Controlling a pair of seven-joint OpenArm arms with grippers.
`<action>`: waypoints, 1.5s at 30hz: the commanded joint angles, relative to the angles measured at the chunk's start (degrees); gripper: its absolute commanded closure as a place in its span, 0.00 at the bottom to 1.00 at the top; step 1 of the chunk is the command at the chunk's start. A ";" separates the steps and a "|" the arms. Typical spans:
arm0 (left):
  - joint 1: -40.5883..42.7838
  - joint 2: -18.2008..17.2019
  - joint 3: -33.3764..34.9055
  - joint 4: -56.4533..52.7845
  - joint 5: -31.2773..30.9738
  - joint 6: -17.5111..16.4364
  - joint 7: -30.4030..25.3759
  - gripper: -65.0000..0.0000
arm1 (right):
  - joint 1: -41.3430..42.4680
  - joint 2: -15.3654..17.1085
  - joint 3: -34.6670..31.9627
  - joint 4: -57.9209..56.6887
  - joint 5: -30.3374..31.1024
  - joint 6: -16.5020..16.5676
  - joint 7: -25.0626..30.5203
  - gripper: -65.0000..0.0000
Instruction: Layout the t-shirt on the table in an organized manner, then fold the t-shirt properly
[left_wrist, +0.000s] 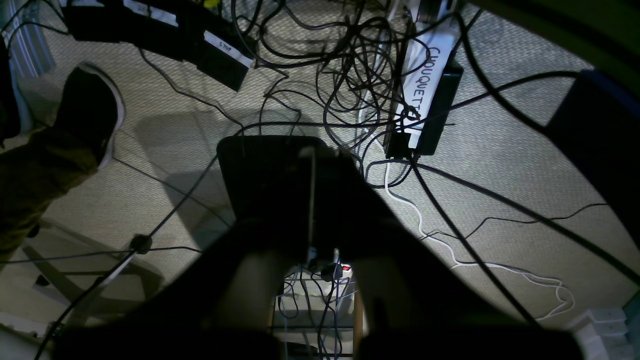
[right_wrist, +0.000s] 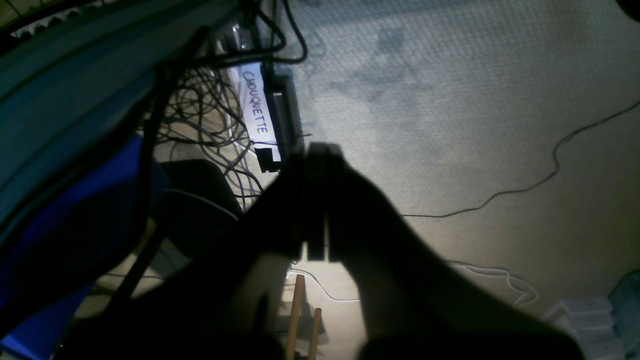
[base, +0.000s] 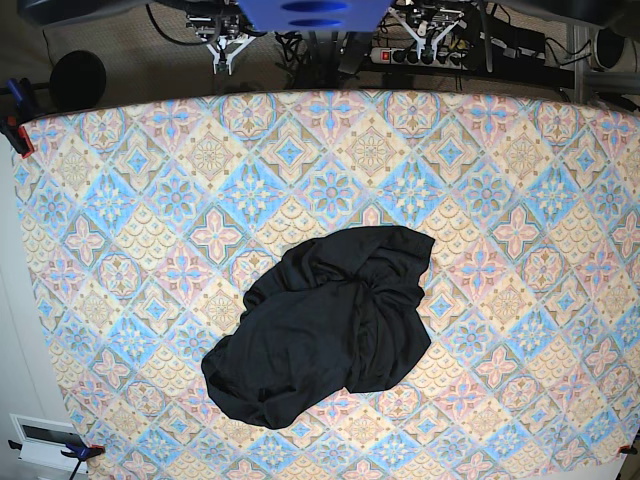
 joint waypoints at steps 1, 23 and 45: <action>0.45 -0.25 0.12 0.00 0.10 0.12 0.15 1.00 | -0.36 0.25 0.10 0.10 0.36 -0.12 -0.09 1.00; 29.02 -10.54 -0.14 42.28 -0.25 0.03 0.32 1.00 | -29.10 0.52 0.10 39.57 0.45 -0.03 -2.46 1.00; 52.23 -21.70 -1.72 91.51 -13.18 0.21 0.94 1.00 | -53.81 11.77 0.27 92.58 22.43 -0.03 -7.91 1.00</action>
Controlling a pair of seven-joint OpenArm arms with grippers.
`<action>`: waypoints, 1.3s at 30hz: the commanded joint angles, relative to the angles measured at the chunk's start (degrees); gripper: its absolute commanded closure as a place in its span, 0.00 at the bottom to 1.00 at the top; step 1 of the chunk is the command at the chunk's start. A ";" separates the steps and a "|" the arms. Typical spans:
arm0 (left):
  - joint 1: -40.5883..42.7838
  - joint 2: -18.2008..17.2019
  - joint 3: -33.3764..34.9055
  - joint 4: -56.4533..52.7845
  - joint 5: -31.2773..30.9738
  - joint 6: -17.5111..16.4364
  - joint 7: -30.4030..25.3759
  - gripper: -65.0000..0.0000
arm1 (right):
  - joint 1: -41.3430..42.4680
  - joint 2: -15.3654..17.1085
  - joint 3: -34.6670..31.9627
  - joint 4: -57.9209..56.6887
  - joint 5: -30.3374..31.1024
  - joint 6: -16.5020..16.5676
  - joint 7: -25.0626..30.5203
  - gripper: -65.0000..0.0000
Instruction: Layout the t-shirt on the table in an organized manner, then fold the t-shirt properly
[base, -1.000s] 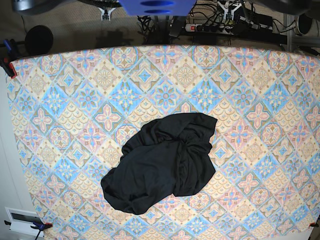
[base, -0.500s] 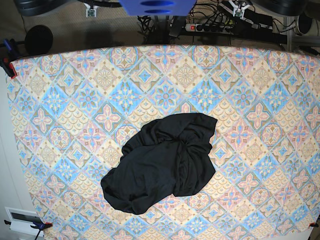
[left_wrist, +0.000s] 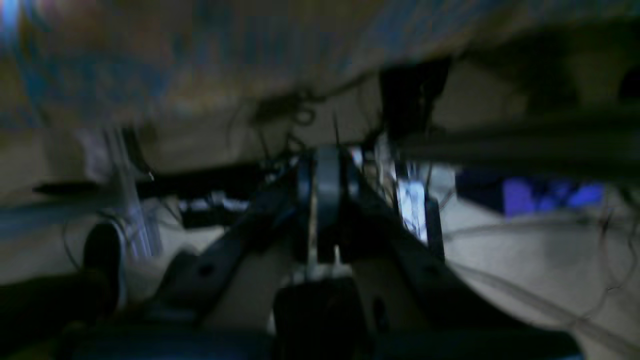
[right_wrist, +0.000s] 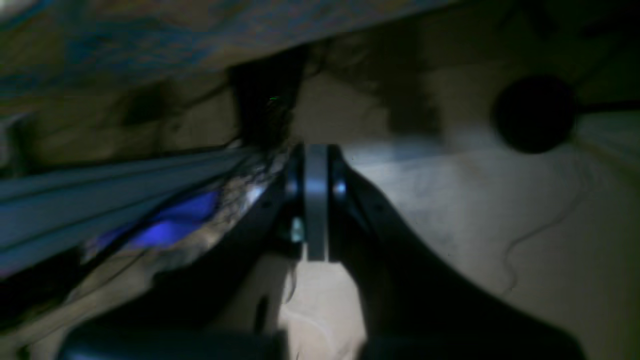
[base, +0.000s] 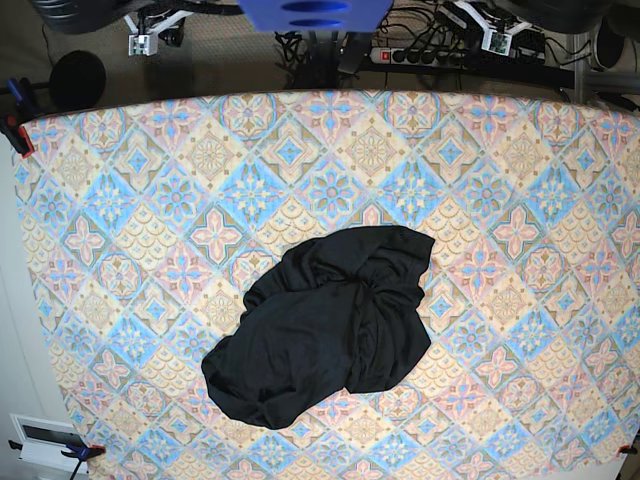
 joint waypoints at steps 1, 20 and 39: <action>1.48 -0.41 -1.56 2.59 0.05 0.30 0.57 1.00 | -0.54 0.54 0.58 3.31 0.09 0.14 0.95 1.00; -23.57 -0.24 -2.87 12.87 -4.88 0.12 20.18 1.00 | 8.60 0.27 3.74 8.58 0.27 0.23 -4.85 1.00; -59.70 5.13 8.20 -10.69 -13.93 0.12 33.19 0.71 | 28.82 0.10 -3.64 8.58 0.27 0.32 -21.56 0.87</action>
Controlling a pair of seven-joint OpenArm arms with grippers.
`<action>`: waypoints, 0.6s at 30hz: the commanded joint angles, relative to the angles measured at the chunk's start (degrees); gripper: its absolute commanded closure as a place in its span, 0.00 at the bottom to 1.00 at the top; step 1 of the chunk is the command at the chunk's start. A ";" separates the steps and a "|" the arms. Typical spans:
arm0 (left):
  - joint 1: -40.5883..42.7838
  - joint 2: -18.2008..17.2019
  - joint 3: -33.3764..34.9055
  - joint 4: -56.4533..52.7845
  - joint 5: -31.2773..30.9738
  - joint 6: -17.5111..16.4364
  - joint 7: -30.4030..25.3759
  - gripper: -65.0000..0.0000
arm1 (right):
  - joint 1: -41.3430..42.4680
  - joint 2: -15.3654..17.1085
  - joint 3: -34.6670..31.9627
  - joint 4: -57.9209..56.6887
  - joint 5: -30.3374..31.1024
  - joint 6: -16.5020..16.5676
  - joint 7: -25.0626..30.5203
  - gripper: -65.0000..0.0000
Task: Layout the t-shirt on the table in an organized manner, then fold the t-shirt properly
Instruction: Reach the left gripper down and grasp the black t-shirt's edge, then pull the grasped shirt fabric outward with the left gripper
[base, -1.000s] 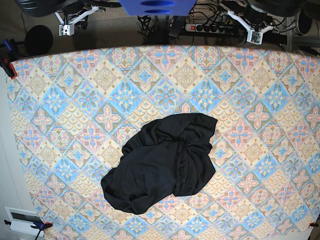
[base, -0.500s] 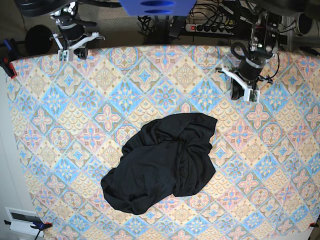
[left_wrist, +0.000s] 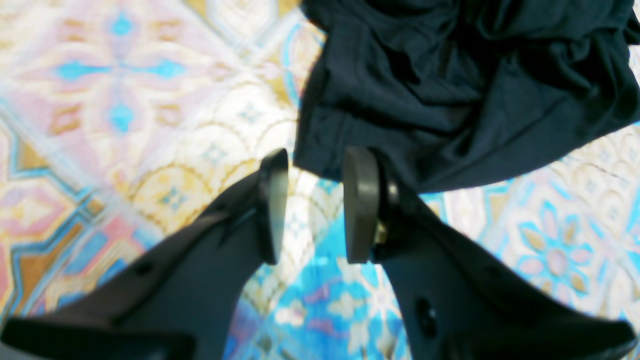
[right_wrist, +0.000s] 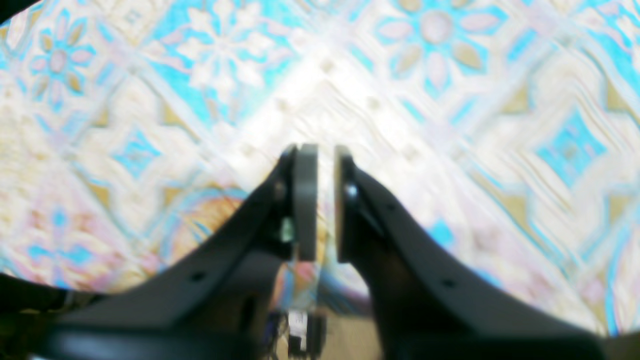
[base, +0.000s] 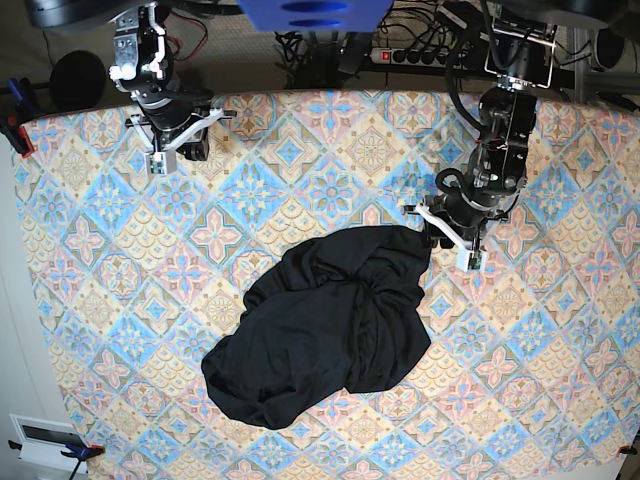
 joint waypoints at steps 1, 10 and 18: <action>-2.07 0.56 -0.23 -0.36 -0.01 -0.19 -1.28 0.71 | -0.03 0.27 -0.10 1.02 0.20 0.23 0.72 0.85; -9.46 6.19 0.38 -12.40 0.26 -0.19 -0.84 0.71 | 0.94 0.18 -0.28 0.93 0.20 0.23 0.72 0.80; -9.46 6.37 5.13 -13.63 -0.01 -0.19 -0.66 0.93 | 0.85 0.18 -0.28 0.93 0.20 0.23 0.72 0.80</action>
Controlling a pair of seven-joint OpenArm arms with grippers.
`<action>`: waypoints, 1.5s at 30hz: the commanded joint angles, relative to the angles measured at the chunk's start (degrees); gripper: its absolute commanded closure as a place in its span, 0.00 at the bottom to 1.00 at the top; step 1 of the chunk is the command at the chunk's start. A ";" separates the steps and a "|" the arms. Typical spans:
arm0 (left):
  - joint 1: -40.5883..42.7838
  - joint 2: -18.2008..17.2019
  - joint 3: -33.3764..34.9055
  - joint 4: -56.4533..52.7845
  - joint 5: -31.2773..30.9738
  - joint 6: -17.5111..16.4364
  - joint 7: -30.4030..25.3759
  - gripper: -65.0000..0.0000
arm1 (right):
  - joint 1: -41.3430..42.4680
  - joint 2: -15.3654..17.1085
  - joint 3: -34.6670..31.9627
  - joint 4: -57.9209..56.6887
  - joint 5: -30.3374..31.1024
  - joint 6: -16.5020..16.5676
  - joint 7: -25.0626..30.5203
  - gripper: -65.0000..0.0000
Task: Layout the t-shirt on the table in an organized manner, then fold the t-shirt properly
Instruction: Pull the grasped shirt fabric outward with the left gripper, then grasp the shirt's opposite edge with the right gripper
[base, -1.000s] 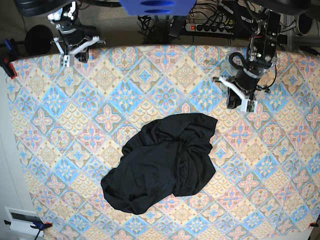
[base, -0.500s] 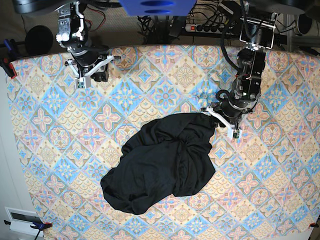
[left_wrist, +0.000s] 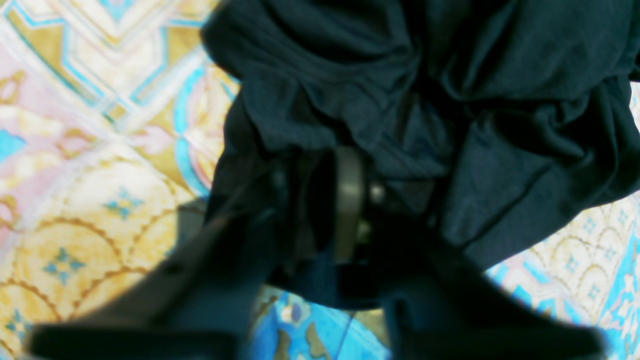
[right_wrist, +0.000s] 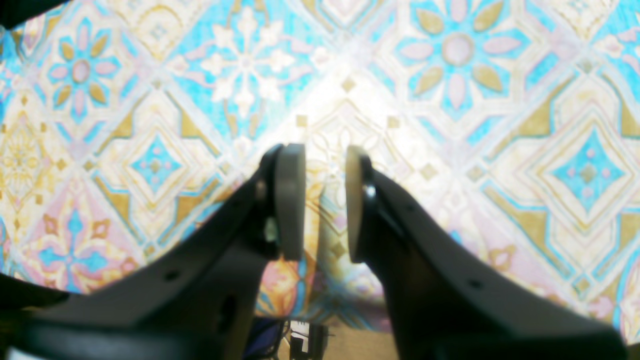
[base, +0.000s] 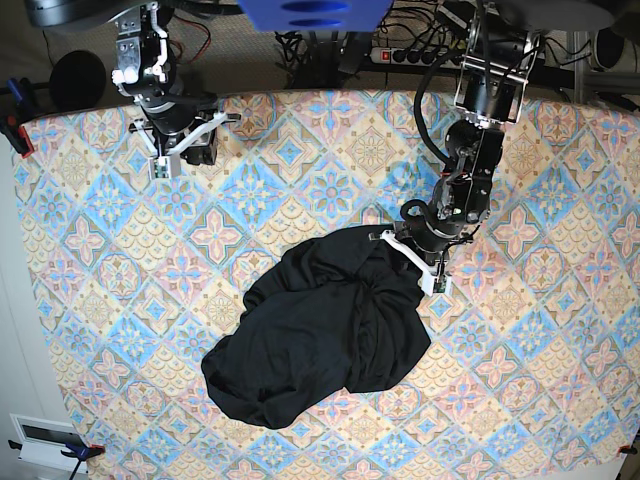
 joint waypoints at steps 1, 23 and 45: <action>0.14 -1.14 0.12 0.34 -0.64 -0.36 2.13 1.00 | 0.00 0.29 0.16 0.93 0.20 0.23 1.31 0.80; 33.11 -16.17 -38.12 29.87 -0.82 -6.51 2.13 1.00 | 11.78 -0.50 -7.14 -2.06 0.20 0.32 1.31 0.79; 38.82 -15.82 -61.86 22.49 -0.73 -9.24 7.15 0.98 | 30.94 -0.06 -18.57 -16.56 0.20 0.41 -0.63 0.64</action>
